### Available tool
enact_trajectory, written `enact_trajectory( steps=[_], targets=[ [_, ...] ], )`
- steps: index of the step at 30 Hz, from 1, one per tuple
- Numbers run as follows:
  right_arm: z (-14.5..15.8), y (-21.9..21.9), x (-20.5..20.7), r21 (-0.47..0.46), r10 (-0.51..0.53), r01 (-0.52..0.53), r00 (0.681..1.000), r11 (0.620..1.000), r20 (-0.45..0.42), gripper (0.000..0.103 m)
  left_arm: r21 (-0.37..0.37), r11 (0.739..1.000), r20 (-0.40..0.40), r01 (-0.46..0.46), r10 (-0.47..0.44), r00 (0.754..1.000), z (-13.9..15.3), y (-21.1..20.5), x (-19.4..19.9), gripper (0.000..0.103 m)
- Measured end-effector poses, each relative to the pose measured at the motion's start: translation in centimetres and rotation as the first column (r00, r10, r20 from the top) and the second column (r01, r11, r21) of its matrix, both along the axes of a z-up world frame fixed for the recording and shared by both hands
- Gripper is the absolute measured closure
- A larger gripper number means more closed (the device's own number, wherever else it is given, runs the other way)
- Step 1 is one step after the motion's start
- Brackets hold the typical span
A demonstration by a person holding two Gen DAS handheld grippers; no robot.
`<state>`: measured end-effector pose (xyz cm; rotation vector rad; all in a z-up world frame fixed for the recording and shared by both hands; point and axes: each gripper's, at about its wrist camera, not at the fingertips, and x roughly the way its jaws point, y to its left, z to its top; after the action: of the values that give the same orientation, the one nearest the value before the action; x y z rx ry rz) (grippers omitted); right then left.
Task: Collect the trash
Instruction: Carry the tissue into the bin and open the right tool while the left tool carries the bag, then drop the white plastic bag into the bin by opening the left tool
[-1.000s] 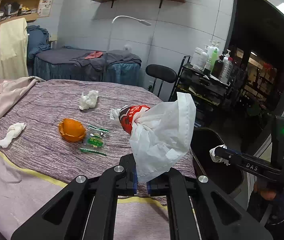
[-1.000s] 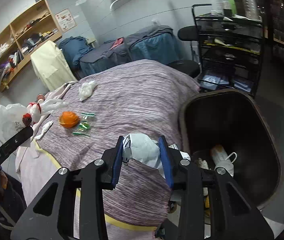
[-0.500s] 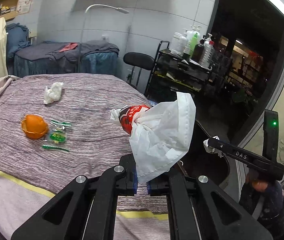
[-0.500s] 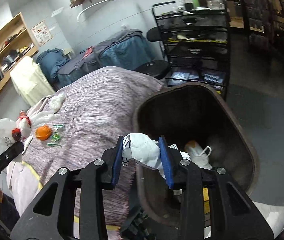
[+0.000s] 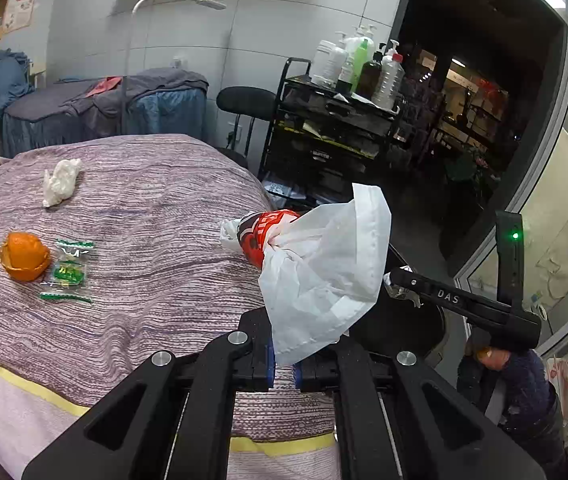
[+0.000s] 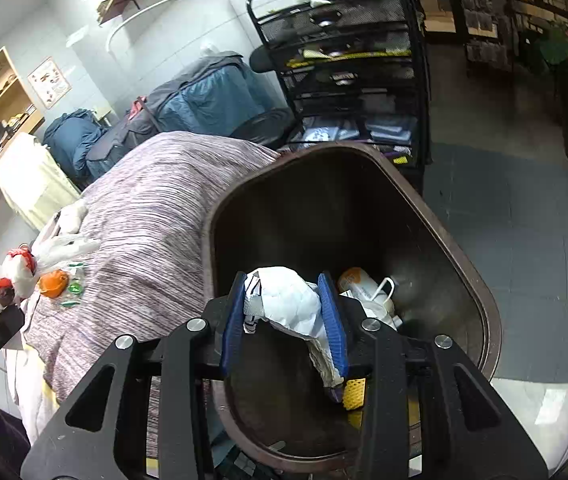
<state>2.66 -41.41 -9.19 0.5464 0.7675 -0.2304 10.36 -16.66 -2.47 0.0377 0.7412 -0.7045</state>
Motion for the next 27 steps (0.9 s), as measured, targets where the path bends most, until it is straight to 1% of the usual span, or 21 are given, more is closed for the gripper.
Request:
enact_trajectory(
  steps=[3,5,10,15,19,27],
  targets=[
    [-0.6,-0.1,0.1,0.001,-0.012,0.012,1.000,1.000,-0.012,0.057,0.007,1.000,-0.007,0.016,-0.015,1.000,-0.3,-0.6,0.0,0.097],
    [-1.0,-0.3,-0.1,-0.009,-0.033,0.033,0.999,0.999,-0.014,0.041,0.009,1.000,-0.012,0.026,-0.026,1.000,-0.4,-1.0,-0.1,0.097],
    [-1.2,-0.6,-0.8,-0.012,-0.052,0.052,0.999,0.999,-0.005,0.030,0.020,0.999,-0.020,0.048,-0.048,0.999,-0.8,-1.9,0.0,0.097],
    [-0.6,-0.7,-1.8,-0.021,-0.073,0.073,0.997,0.997,0.021,0.030,0.023,0.997,-0.031,0.067,-0.066,0.997,-0.9,-2.8,0.2,0.097],
    [0.0,-1.0,-2.7,-0.030,-0.101,0.102,0.994,0.994,0.044,0.022,0.026,0.996,-0.038,0.090,-0.089,0.995,-1.0,-3.8,0.4,0.097],
    [0.4,-1.9,-3.8,-0.027,-0.139,0.141,0.989,0.990,0.058,0.022,0.031,0.990,-0.046,0.137,-0.136,0.990,-1.0,-6.2,0.7,0.097]
  ],
)
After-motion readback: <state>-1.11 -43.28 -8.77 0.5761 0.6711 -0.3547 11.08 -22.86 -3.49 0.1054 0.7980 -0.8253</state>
